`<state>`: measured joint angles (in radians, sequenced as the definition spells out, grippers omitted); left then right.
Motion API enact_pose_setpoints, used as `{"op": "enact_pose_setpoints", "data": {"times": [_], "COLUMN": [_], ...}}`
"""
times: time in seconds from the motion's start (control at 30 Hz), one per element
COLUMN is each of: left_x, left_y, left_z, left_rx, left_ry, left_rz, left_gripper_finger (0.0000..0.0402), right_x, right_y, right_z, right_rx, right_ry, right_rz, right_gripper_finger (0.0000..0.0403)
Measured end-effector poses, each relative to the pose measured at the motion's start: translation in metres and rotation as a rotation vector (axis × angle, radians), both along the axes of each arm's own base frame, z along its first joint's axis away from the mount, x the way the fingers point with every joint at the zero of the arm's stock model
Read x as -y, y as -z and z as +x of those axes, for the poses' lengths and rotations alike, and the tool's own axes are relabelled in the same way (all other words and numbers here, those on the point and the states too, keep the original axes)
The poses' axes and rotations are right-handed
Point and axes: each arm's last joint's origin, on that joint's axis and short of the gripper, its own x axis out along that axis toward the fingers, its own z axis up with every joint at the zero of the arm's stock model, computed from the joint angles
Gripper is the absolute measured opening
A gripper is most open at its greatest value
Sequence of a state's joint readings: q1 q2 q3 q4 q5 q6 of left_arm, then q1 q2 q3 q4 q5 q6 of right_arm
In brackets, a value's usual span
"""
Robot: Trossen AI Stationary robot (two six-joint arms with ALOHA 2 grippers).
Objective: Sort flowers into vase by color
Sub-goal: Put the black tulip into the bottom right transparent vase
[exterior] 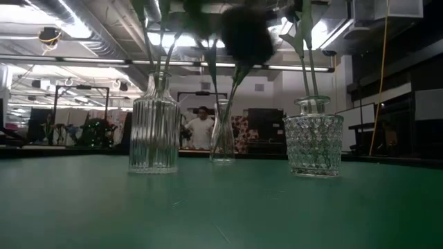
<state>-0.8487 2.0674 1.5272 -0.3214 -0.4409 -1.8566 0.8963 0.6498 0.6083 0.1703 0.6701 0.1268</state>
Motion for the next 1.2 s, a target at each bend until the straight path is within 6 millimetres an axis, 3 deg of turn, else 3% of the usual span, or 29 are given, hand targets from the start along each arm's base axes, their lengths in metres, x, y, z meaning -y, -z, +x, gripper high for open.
{"op": "enact_pose_setpoints", "data": {"times": [0.33, 0.47, 0.63, 0.77, 0.9, 1.2], "left_x": [-0.01, -0.026, -0.052, -0.071, -0.086, -0.128], "left_y": [-0.022, -0.038, -0.073, -0.097, -0.105, -0.105], "left_z": [0.03, 0.038, 0.044, 0.046, 0.049, 0.074], "left_rx": [0.322, 0.395, 0.461, 0.426, 0.321, 0.225], "left_ry": [-0.011, -0.066, -0.126, -0.318, -0.515, -0.662], "left_rz": [0.158, 0.359, 0.765, 1.021, 1.187, 1.239], "left_gripper_finger": [0.0, 0.0, 0.0, 0.0, 0.0, 0.0], "right_x": [0.0, 0.0, 0.0, 0.0, 0.0, 0.0], "right_y": [0.0, 0.0, 0.001, 0.002, 0.002, 0.004], "right_z": [0.0, 0.0, 0.0, 0.0, 0.0, 0.0], "right_rx": [0.0, -0.001, -0.005, -0.01, -0.01, -0.027], "right_ry": [0.0, 0.0, 0.0, 0.0, 0.0, 0.0], "right_rz": [-0.001, -0.002, -0.008, -0.015, -0.016, -0.038], "right_gripper_finger": [0.0177, 0.0177, 0.0177, 0.0177, 0.0177, 0.0177]}}
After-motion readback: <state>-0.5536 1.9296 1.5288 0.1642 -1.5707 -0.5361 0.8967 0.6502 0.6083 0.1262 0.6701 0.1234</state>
